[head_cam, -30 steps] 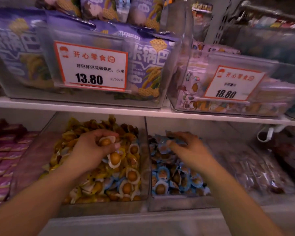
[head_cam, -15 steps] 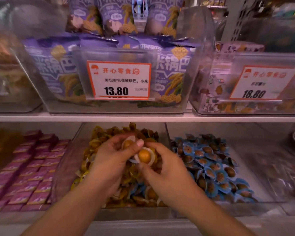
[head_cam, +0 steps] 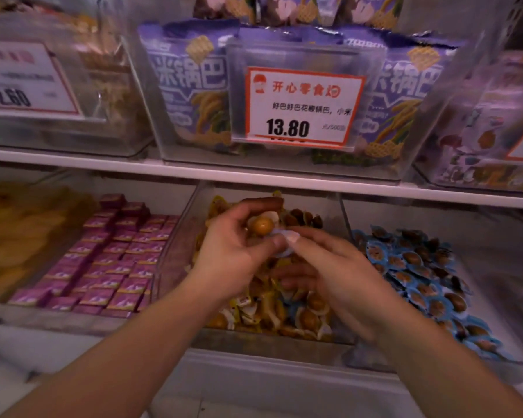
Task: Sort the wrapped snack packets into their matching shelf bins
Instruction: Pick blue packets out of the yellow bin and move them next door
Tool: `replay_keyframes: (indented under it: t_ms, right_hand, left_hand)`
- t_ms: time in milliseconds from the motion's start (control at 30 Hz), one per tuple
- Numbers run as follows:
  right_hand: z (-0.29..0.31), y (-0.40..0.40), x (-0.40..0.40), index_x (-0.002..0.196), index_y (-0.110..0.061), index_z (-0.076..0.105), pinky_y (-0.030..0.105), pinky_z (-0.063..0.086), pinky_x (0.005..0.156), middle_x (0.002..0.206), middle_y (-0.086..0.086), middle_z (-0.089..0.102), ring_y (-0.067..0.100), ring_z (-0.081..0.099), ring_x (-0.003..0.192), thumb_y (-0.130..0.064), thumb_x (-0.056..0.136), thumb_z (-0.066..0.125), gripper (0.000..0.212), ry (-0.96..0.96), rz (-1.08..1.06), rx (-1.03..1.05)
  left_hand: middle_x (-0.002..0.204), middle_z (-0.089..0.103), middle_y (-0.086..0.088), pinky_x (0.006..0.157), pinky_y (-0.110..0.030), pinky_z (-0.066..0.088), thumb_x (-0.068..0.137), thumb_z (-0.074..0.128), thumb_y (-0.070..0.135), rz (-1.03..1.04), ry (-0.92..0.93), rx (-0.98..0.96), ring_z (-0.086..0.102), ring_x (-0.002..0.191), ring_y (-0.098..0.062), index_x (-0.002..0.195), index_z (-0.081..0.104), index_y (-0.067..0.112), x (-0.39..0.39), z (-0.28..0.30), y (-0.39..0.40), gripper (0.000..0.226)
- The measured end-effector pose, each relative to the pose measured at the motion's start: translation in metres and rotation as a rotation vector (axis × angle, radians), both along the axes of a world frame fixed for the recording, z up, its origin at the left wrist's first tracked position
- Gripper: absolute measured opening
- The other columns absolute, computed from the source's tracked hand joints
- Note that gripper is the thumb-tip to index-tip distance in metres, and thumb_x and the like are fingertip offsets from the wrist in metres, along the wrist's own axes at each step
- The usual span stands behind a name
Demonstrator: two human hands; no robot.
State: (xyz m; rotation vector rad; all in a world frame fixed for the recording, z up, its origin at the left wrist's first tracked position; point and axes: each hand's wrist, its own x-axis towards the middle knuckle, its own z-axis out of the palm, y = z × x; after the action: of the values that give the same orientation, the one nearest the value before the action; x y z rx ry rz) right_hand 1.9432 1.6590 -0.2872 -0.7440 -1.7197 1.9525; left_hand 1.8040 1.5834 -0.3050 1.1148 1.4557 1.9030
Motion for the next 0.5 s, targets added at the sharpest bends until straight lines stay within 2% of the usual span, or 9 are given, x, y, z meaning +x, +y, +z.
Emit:
replay_keyframes:
  t_ms: [67, 100, 200, 267, 300, 333, 400, 433, 500]
  right_hand:
    - [0.002, 0.001, 0.0, 0.115, -0.009, 0.067, 0.025, 0.056, 0.065, 0.095, 0.012, 0.075, 0.022, 0.071, 0.078, -0.018, 0.094, 0.06, 0.024, 0.047, 0.039, -0.101]
    - [0.001, 0.002, 0.001, 0.113, -0.01, 0.068, 0.022, 0.056, 0.065, 0.092, 0.008, 0.075, 0.02, 0.07, 0.078, -0.015, 0.095, 0.06, 0.02, 0.026, 0.02, -0.017]
    - [0.001, 0.011, 0.012, 0.099, -0.028, 0.071, 0.007, 0.045, 0.064, 0.079, -0.018, 0.072, -0.003, 0.065, 0.076, -0.022, 0.097, 0.059, 0.013, -0.094, -0.187, 0.66]
    - [0.004, 0.016, 0.026, 0.109, -0.028, 0.067, 0.005, 0.042, 0.065, 0.077, -0.02, 0.065, -0.006, 0.061, 0.078, -0.032, 0.1, 0.053, 0.017, -0.137, -0.265, 1.061]
    - [0.003, 0.019, 0.032, 0.116, -0.027, 0.065, 0.004, 0.041, 0.069, 0.085, -0.021, 0.063, -0.006, 0.059, 0.082, -0.035, 0.1, 0.05, 0.023, -0.163, -0.286, 1.185]
    - [0.001, 0.023, 0.038, 0.12, -0.027, 0.063, 0.005, 0.043, 0.074, 0.093, -0.02, 0.063, -0.004, 0.058, 0.087, -0.038, 0.1, 0.048, 0.028, -0.185, -0.298, 1.227]
    - [-0.002, 0.029, 0.047, 0.122, -0.029, 0.063, 0.019, 0.051, 0.082, 0.104, -0.014, 0.067, 0.0, 0.06, 0.097, -0.044, 0.1, 0.044, 0.033, -0.205, -0.306, 1.108]
    - [-0.004, 0.03, 0.049, 0.121, -0.03, 0.063, 0.027, 0.054, 0.083, 0.107, -0.013, 0.068, 0.002, 0.061, 0.099, -0.047, 0.099, 0.043, 0.035, -0.215, -0.309, 1.039]
    - [-0.008, 0.031, 0.052, 0.12, -0.034, 0.064, 0.03, 0.054, 0.084, 0.108, -0.014, 0.068, 0.0, 0.06, 0.1, -0.05, 0.094, 0.044, 0.037, -0.235, -0.31, 0.979]
  left_hand:
    - [0.104, 0.071, 0.001, 0.084, -0.027, 0.054, 0.072, 0.077, 0.007, -0.075, 0.133, 0.021, 0.068, 0.099, -0.013, 0.112, 0.068, 0.03, 0.005, 0.0, 0.0, 0.047]
    - [0.108, 0.07, 0.001, 0.088, -0.028, 0.054, 0.074, 0.078, 0.009, -0.075, 0.239, 0.015, 0.068, 0.102, -0.012, 0.114, 0.067, 0.032, 0.005, -0.001, -0.001, 0.048]
    - [0.119, 0.061, 0.008, 0.097, -0.023, 0.049, 0.078, 0.079, 0.019, -0.043, 0.553, -0.03, 0.061, 0.112, -0.007, 0.123, 0.063, 0.033, -0.002, -0.006, -0.003, 0.05]
    - [0.119, 0.057, 0.015, 0.097, -0.018, 0.045, 0.083, 0.075, 0.024, -0.033, 0.749, -0.141, 0.056, 0.114, -0.001, 0.125, 0.061, 0.033, -0.009, -0.012, -0.005, 0.045]
    - [0.116, 0.057, 0.016, 0.095, -0.019, 0.046, 0.086, 0.072, 0.026, -0.048, 0.857, -0.234, 0.055, 0.109, 0.002, 0.122, 0.063, 0.033, -0.012, -0.016, -0.005, 0.038]
    - [0.111, 0.059, 0.018, 0.09, -0.02, 0.048, 0.089, 0.068, 0.027, -0.094, 0.95, -0.332, 0.055, 0.102, 0.003, 0.117, 0.065, 0.033, -0.013, -0.019, -0.005, 0.029]
    - [0.108, 0.066, 0.016, 0.084, -0.022, 0.049, 0.09, 0.065, 0.03, -0.255, 1.042, -0.507, 0.058, 0.096, 0.003, 0.111, 0.069, 0.033, -0.011, -0.026, -0.005, 0.021]
    - [0.111, 0.067, 0.015, 0.085, -0.023, 0.05, 0.089, 0.065, 0.034, -0.315, 1.092, -0.577, 0.059, 0.098, 0.001, 0.112, 0.068, 0.033, -0.008, -0.03, -0.004, 0.023]
    - [0.112, 0.066, 0.012, 0.085, -0.027, 0.051, 0.083, 0.066, 0.046, -0.355, 1.228, -0.677, 0.059, 0.103, -0.009, 0.113, 0.064, 0.035, -0.005, -0.034, -0.001, 0.033]
